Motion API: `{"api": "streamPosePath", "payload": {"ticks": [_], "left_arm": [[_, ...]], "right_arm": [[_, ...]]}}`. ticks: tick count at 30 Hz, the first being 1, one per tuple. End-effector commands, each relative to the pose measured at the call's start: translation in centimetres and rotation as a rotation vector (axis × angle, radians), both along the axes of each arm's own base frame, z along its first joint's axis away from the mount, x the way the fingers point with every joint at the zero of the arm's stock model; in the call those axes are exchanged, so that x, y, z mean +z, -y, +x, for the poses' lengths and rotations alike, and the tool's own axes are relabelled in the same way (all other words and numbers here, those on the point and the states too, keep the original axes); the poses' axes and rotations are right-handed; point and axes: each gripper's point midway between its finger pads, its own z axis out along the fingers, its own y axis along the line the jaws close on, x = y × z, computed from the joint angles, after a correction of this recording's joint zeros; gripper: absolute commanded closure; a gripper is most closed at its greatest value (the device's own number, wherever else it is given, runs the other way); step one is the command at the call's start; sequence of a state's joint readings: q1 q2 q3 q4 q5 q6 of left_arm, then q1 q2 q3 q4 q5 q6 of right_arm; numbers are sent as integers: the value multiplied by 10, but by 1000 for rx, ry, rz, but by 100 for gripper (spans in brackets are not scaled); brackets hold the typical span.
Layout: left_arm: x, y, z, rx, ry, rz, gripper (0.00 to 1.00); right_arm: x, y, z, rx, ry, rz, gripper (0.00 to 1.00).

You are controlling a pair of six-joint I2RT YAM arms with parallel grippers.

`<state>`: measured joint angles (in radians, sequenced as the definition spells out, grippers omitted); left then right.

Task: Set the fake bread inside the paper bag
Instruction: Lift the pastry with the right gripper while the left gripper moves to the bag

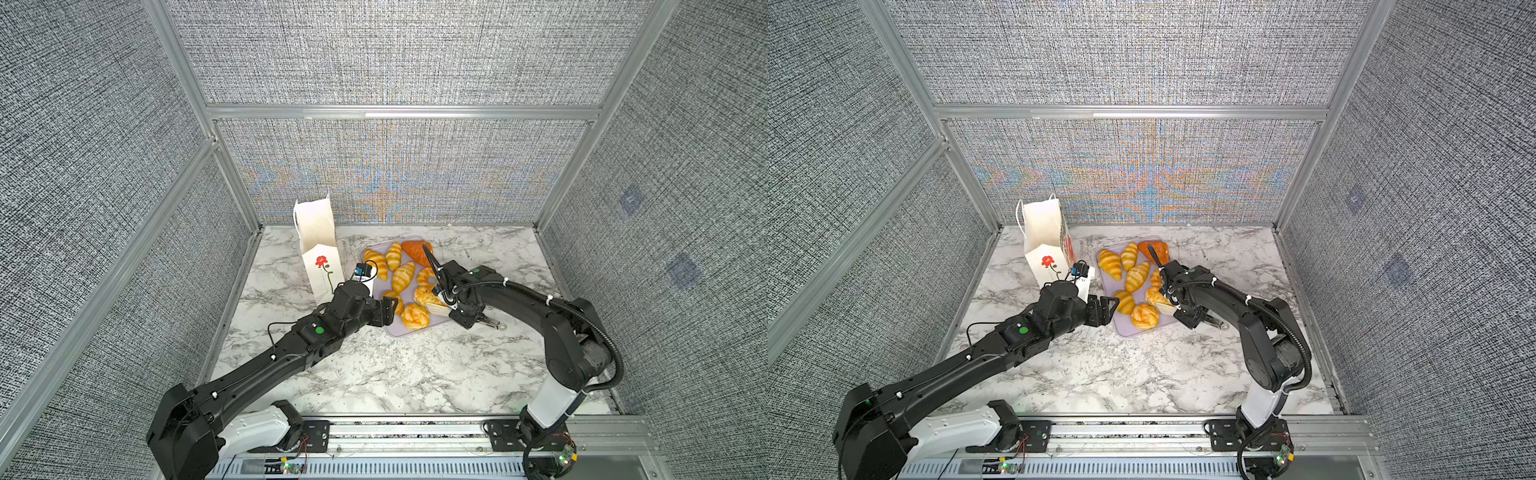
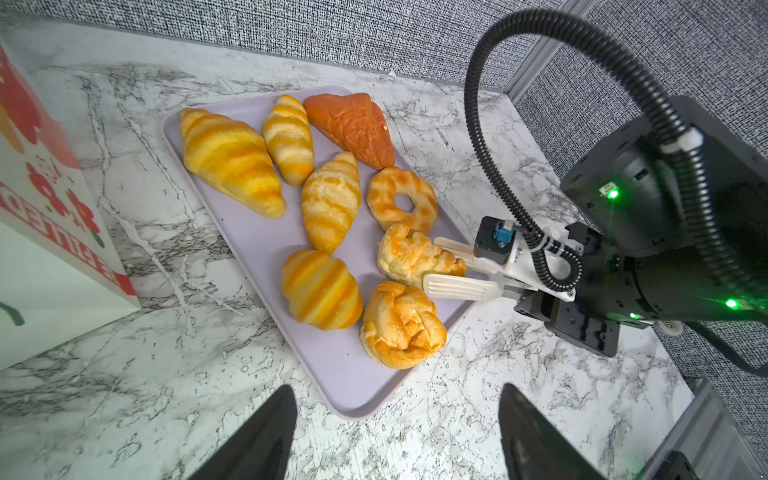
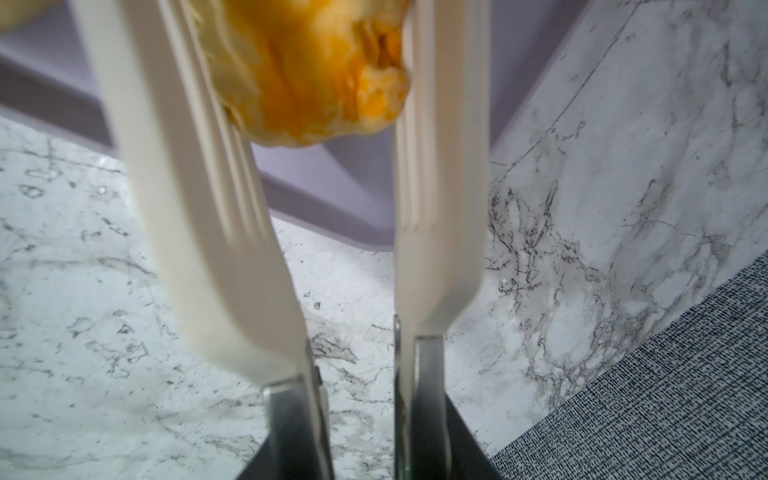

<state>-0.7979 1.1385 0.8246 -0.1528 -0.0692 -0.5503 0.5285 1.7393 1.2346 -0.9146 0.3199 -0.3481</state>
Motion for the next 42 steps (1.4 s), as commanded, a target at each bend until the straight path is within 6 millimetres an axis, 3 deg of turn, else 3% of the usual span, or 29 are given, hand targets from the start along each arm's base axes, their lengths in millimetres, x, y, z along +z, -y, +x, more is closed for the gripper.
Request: {"api": "streamPosePath", "payload": {"ticks": [1,9,18,25,29,37,42], "left_arm": [[4,-6,2,23,16,21,22],[8,-25,2,114,22,13,22],[8,-52,-12,214,25,-5,22],[-31,-104,-31,422,-104,76,22],[-44,-126,-43,500,-130,63,20],[-47,-165,-54,633,-85,43,9],[-42,-174,-54,660,-51,55,1]], "right_arm": [[4,1,-5,-14,-18,11,66],[16,-2,-5,-61,17,94,73],[42,-8,-6,-98,68,215,75],[79,-27,-3,-121,131,367,78],[101,-38,-2,-121,161,449,78],[143,-72,-6,-87,188,605,79],[162,-96,-8,-61,200,685,79]]}}
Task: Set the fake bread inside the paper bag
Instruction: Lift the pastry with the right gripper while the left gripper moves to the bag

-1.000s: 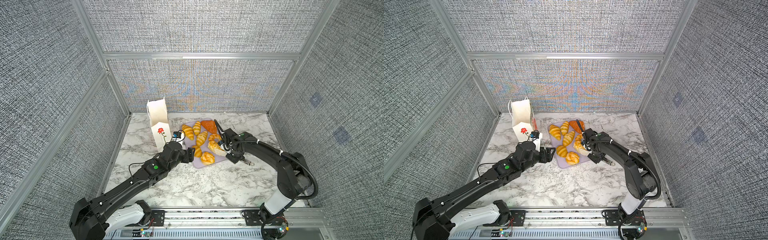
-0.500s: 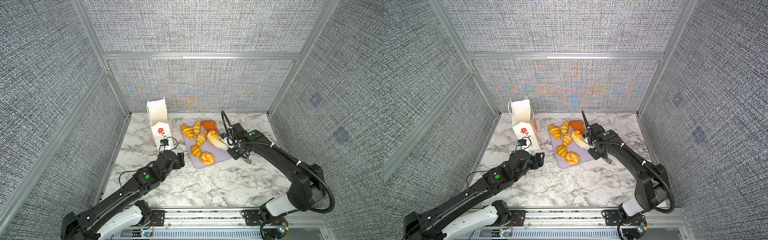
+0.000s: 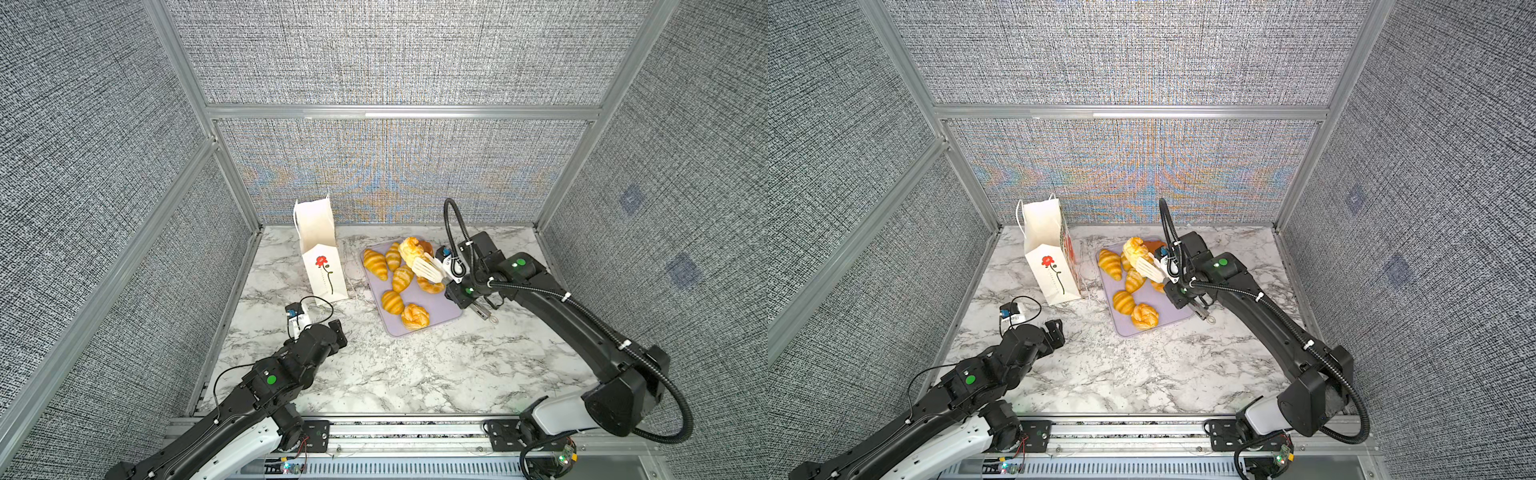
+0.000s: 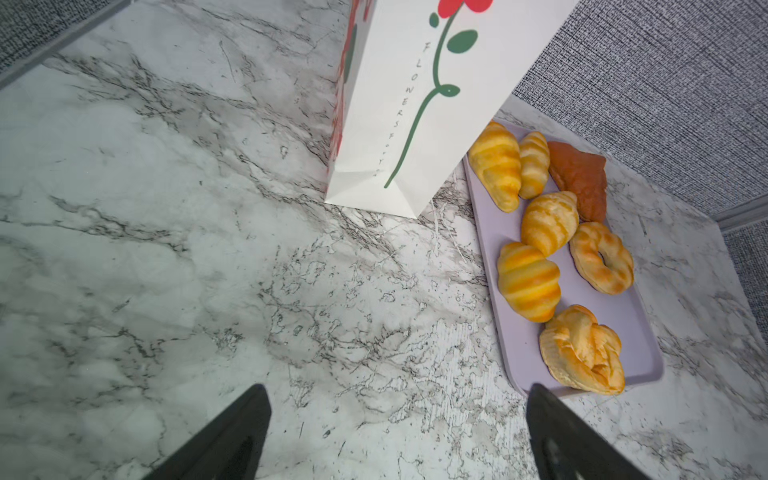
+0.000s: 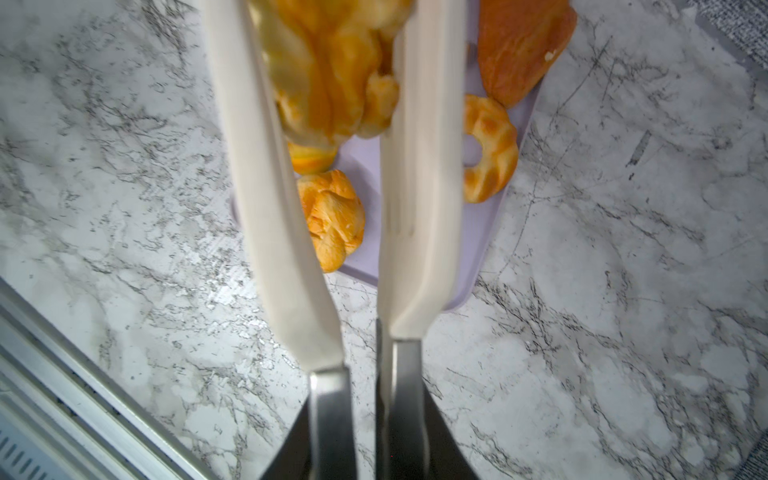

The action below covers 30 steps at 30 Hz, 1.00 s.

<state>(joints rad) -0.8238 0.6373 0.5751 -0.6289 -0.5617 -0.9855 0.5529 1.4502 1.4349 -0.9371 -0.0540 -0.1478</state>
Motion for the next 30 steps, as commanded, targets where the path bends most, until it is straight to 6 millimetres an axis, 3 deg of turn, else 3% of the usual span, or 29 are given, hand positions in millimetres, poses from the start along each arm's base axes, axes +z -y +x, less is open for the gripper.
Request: {"api": "streamPosePath", "payload": {"ticks": [1,15,19,30], "left_arm": [[5,-13,2,44,31,43,1],[20,-16,57,-119,118,158,1],[20,-27,67,-87,125,188,1],[24,-16,85,-189,196,254,1]], "right_arm": [[15,-18,-1,8,5,83,79],[79,-101,1,108,48,368,79],[88,-122,2,131,47,414,79],[105,-182,4,183,11,527,79]]}}
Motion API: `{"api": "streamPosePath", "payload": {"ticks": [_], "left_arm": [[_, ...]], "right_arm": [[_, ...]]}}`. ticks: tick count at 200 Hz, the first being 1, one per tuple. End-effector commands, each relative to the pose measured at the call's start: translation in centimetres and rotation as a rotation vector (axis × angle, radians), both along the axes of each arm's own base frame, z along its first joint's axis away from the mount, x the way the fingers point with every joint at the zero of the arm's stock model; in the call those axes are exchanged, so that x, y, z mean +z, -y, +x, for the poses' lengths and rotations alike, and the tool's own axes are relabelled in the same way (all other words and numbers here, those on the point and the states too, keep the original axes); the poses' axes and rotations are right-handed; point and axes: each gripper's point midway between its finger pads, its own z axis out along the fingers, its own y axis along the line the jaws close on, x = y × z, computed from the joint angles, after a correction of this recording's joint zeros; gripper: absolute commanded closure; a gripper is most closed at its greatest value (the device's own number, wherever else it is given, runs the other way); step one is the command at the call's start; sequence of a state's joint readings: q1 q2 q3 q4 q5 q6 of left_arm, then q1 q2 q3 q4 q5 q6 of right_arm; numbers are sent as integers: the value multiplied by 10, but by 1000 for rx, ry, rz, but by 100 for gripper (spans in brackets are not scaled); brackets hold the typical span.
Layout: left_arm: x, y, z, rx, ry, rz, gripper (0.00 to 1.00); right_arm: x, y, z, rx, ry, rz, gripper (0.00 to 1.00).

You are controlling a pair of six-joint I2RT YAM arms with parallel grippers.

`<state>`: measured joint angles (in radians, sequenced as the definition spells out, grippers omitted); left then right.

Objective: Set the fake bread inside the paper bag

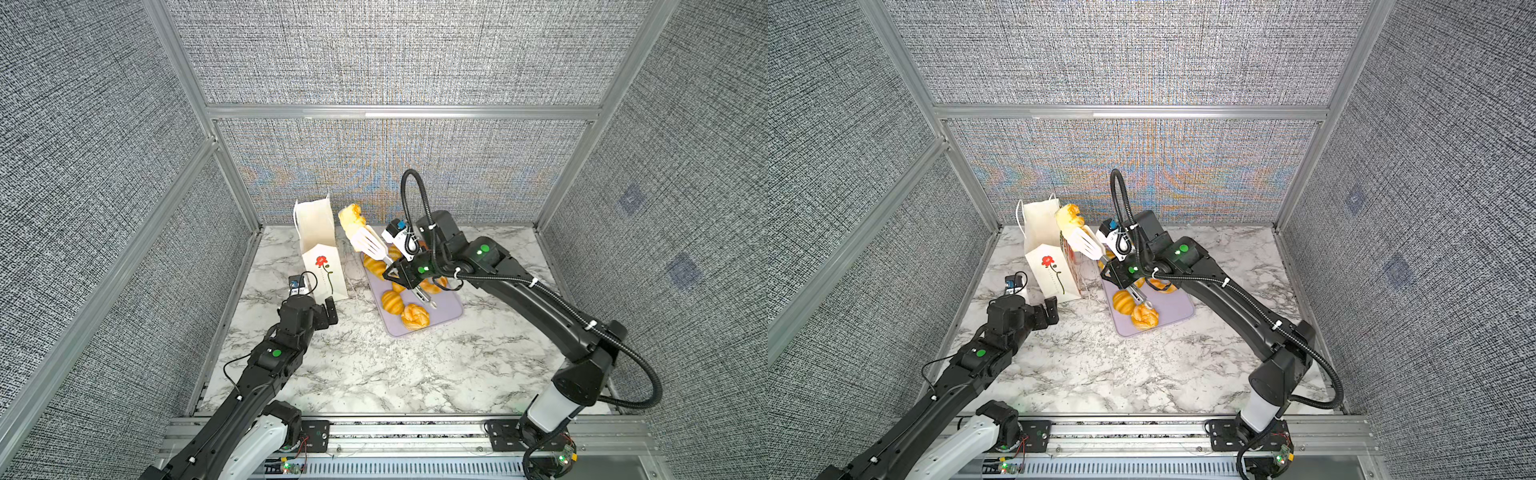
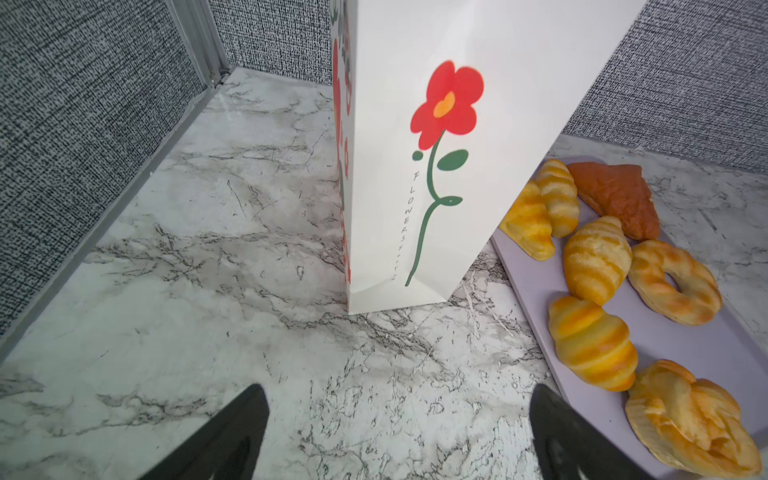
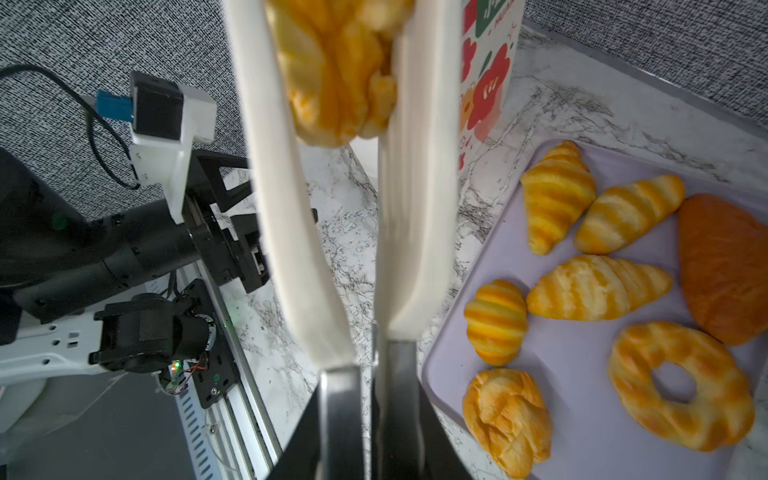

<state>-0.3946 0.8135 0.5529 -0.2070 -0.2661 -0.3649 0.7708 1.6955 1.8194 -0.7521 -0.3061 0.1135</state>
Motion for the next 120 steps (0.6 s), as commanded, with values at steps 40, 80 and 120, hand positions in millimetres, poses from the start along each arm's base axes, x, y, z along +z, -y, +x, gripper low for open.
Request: {"api": "streamPosePath", "payload": {"ticks": [40,80,120], "left_arm": [[8,14,17,-110,70,40,1],[9,26,27,-180,83,75,1],[8,36,34,-228,97,73,1]], "right_arm": [[9,-23,12,8,2,68,79],[4,-24,15,14,10,40,79],[0,-22,18,9,16,16,79]]}}
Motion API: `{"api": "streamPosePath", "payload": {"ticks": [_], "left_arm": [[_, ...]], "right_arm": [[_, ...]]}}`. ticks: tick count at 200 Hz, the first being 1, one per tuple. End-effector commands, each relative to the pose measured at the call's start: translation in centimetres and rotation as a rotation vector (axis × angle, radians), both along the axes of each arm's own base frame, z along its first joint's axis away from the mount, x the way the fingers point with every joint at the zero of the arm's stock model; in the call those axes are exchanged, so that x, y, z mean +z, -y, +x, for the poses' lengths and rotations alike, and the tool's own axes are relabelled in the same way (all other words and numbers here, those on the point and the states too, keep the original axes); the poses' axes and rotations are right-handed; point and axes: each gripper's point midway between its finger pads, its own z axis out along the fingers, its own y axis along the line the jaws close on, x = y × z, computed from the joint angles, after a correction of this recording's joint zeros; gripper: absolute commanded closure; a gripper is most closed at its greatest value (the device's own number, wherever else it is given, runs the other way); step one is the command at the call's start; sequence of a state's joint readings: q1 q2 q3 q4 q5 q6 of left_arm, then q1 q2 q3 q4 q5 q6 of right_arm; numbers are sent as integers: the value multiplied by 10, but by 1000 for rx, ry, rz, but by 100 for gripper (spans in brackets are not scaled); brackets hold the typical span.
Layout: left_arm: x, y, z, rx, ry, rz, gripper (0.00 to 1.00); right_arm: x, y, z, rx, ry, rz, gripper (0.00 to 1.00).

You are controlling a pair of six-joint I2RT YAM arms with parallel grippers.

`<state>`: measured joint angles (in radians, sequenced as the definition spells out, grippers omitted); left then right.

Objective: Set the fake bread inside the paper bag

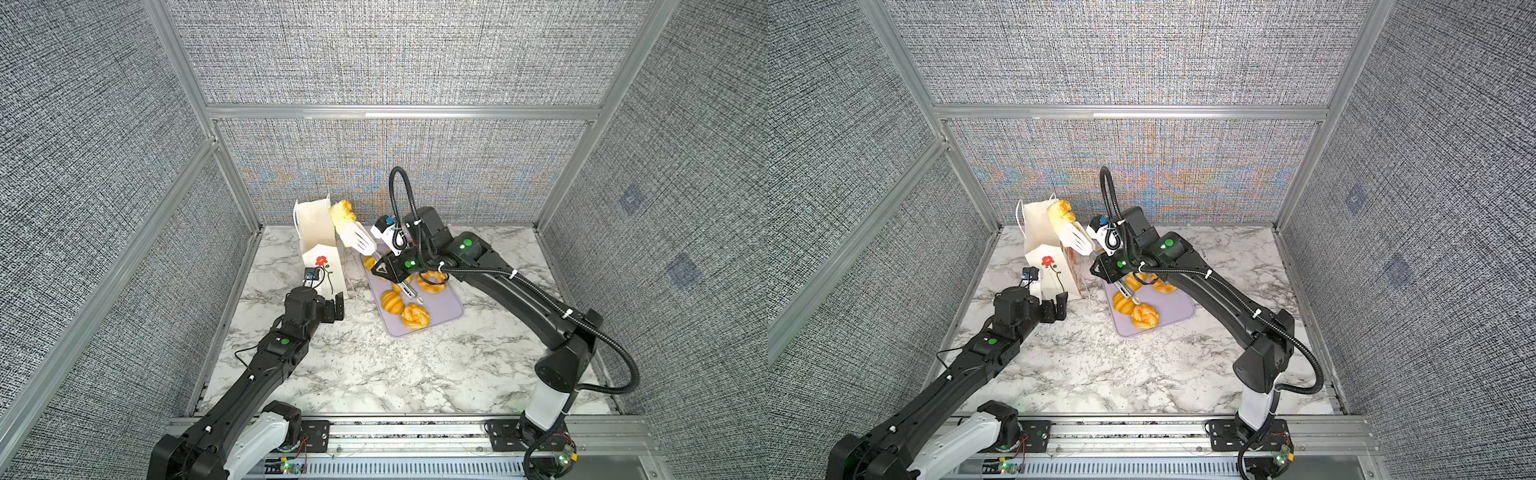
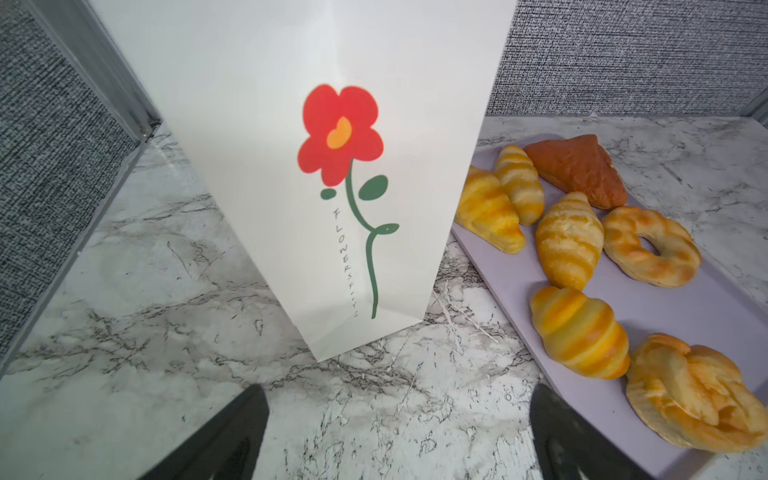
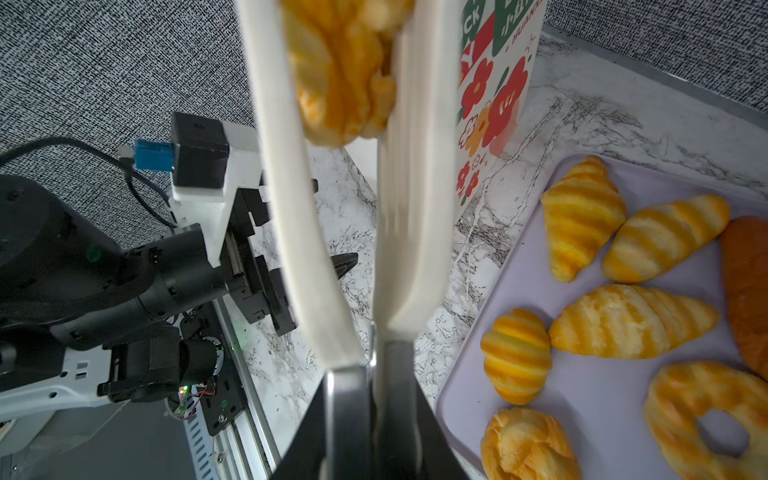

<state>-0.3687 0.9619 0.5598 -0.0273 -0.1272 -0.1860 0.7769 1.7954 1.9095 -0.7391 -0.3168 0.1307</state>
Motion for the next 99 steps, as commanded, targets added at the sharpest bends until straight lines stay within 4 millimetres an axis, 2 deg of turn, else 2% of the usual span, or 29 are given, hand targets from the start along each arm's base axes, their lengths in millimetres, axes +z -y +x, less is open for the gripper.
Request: {"api": "streamPosePath", "payload": {"ticks": [1,39,77,99], "left_arm": [[13,9,8,-49,61,-8,1],[14,13,6,-55,46,-46,3],[17,-5,-8,37,79,-96,2],[18,-16,-14,99,75,-104,1]], "right_arm": [[6,0,3,6,31,4,79],[1,-8,7,15,15,-6,79],[9,-23,11,30,7,35,79],[7,-32,17,27,-5,42,79]]}}
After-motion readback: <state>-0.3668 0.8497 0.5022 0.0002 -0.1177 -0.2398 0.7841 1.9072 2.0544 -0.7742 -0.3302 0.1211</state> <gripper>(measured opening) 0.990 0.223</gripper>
